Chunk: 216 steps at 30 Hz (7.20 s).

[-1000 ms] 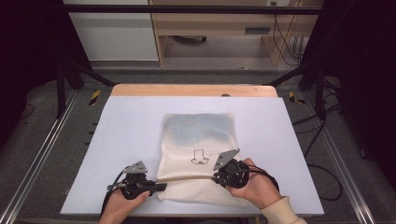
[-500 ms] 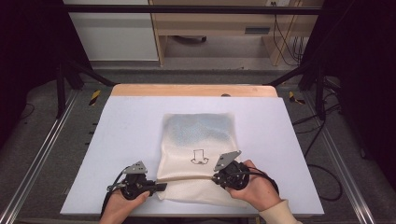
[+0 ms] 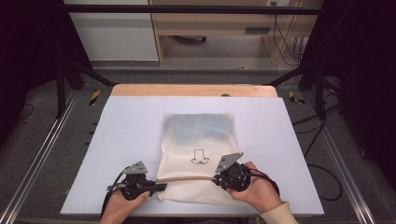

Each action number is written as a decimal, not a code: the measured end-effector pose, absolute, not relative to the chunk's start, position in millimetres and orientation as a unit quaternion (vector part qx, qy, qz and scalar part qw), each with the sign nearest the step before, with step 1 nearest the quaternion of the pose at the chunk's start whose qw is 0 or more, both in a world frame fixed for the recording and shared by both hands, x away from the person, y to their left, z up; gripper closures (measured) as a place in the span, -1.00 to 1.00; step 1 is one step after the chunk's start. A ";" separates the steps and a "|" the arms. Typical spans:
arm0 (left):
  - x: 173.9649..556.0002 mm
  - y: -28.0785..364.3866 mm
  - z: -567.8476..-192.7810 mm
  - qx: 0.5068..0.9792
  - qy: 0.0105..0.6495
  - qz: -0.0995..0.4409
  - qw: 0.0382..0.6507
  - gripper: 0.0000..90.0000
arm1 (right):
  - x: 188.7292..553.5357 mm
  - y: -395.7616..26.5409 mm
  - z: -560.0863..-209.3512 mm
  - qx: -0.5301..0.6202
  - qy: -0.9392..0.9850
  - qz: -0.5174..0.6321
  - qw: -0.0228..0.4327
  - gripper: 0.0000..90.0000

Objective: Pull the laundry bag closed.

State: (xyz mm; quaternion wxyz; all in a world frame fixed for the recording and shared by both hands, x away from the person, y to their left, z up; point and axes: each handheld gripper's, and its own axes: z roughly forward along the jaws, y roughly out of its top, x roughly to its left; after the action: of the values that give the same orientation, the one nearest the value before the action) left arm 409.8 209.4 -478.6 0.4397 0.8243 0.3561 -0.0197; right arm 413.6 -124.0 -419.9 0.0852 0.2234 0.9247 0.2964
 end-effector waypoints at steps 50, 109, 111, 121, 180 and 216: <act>410.2 215.6 -471.1 0.821 0.354 -0.008 0.447 0.83 | 408.8 -149.5 -416.3 0.240 0.921 0.293 0.087 0.82; 408.5 214.7 -470.1 0.821 0.353 -0.008 0.448 0.83 | 399.8 -200.3 -416.5 0.288 0.909 0.285 0.098 0.82; 408.8 214.9 -470.1 0.822 0.352 -0.007 0.448 0.83 | 399.7 -201.1 -416.9 0.289 0.908 0.286 0.099 0.82; 408.4 215.3 -469.6 0.821 0.353 -0.007 0.449 0.83 | 398.9 -202.2 -416.9 0.288 0.908 0.287 0.098 0.82; 407.9 214.8 -468.1 0.820 0.350 -0.006 0.452 0.83 | 395.4 -213.0 -435.6 0.302 0.905 0.289 0.082 0.82; 407.3 214.8 -466.9 0.824 0.347 -0.004 0.448 0.82 | 394.3 -213.9 -441.4 0.305 0.905 0.287 0.079 0.82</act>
State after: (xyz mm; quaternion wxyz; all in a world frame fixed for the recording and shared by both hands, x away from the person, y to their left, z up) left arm 407.3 214.8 -466.9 0.4475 0.8241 0.3472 -0.0043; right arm 394.3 -213.9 -441.4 0.0785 0.3049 0.9047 0.2871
